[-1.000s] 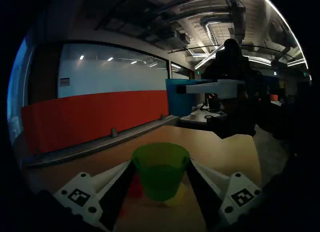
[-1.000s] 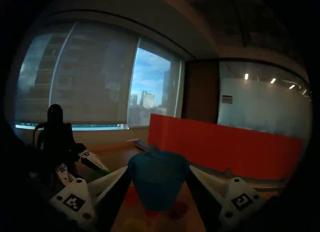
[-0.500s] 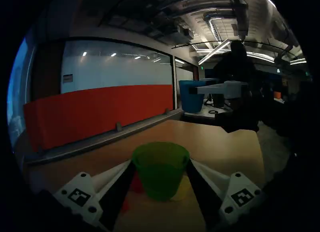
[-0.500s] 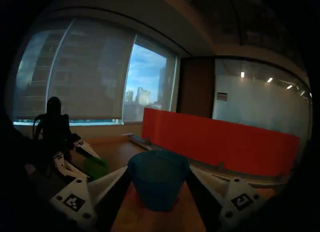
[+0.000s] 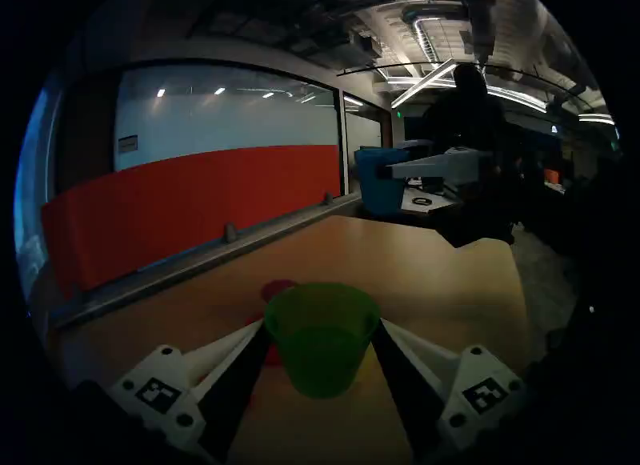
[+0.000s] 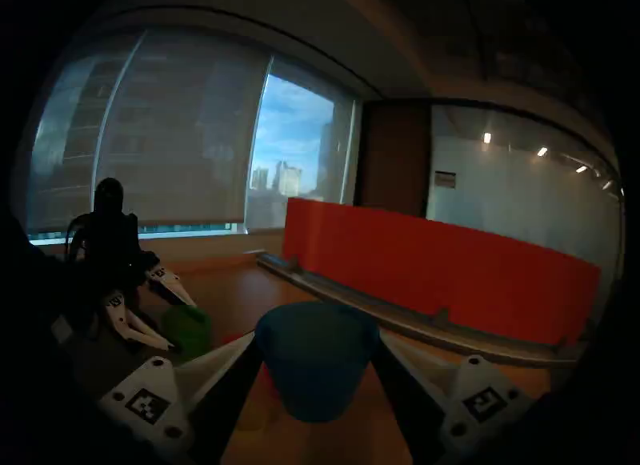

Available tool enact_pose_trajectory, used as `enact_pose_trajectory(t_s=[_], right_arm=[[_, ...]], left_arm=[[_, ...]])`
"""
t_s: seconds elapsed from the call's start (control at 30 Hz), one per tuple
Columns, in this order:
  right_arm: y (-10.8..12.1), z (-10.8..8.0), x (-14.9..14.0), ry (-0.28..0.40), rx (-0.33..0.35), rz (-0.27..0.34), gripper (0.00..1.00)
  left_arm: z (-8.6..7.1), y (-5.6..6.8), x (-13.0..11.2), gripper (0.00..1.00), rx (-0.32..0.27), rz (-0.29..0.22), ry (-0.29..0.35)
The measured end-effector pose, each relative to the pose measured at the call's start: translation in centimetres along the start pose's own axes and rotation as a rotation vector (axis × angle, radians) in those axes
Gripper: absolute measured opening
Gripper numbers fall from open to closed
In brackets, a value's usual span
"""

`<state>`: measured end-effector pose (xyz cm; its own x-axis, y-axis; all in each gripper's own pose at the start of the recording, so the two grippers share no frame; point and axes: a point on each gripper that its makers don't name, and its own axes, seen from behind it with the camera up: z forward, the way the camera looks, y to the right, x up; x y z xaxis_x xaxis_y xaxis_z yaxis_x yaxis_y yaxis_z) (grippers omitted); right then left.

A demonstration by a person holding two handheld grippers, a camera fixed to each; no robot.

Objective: Pour water

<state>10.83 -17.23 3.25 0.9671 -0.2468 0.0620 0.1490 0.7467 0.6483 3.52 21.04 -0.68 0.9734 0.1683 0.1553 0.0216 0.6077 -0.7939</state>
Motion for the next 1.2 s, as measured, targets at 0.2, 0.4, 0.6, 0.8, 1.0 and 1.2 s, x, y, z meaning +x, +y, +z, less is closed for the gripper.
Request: enact_pose_trajectory(t_s=[0.2,0.4,0.6,0.8,1.0,1.2], right_arm=[[0.0,0.1,-1.8,-0.046,0.012,0.008,0.91],[0.1,0.3,-3.5,-0.082,0.02,0.013,0.91],[-0.1,0.4,-5.0,-0.124,0.041,0.021,0.91],[-0.2,0.7,-7.0,-0.173,0.057,0.026,0.91],[-0.2,1.0,-9.0,-0.222,0.075,0.039,0.91],[-0.5,1.4,-10.8,-0.269,0.099,0.037,0.92]], left_arm=[[0.4,0.3,-0.8,0.86,-0.007,0.012,-0.034],[0.9,0.2,-2.1,0.86,-0.009,0.014,-0.079],[1.2,-0.1,-3.5,0.86,-0.013,0.009,-0.124],[1.4,-0.5,-4.8,0.86,-0.017,0.011,-0.168],[1.6,-0.8,-6.7,0.86,-0.022,0.008,-0.232],[1.8,-1.0,-8.4,0.86,-0.031,0.021,-0.292]])
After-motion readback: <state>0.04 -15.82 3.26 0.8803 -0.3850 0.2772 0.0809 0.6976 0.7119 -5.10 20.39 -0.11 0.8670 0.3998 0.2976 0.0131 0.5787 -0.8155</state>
